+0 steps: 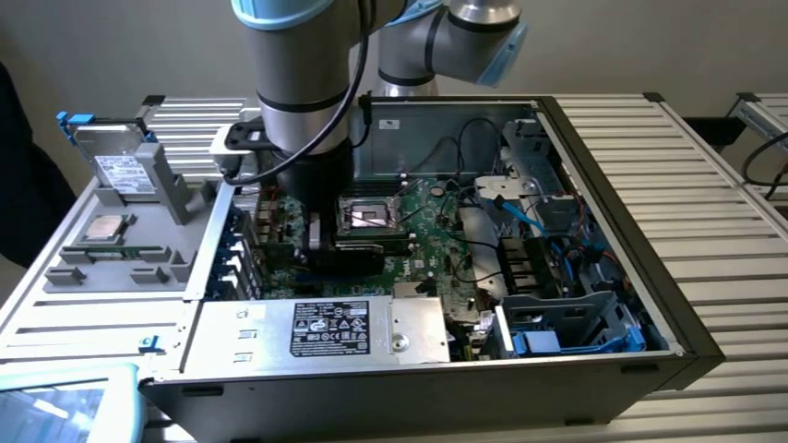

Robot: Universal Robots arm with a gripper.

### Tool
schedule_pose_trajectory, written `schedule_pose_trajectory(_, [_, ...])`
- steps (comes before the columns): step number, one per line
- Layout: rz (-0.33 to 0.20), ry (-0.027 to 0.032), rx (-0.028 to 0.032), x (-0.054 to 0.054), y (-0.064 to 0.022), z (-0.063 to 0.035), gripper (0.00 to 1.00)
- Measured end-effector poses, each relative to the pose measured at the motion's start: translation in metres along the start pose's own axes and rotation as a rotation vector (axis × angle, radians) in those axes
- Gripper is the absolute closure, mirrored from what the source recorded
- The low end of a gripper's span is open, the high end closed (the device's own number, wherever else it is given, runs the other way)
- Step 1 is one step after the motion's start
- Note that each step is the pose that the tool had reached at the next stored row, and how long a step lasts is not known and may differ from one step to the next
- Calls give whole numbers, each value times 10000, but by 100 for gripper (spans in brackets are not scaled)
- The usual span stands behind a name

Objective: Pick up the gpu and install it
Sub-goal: 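Insert the gpu into the slot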

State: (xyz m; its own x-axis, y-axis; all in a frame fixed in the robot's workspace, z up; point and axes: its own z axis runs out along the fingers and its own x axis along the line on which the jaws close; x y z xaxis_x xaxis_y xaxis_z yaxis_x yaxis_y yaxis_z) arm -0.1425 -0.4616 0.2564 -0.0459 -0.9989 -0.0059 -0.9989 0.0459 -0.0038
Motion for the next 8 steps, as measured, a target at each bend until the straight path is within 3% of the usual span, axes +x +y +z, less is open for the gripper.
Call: schedule_pose_trajectory(8, [-2,-1,0,-21,12,2,72])
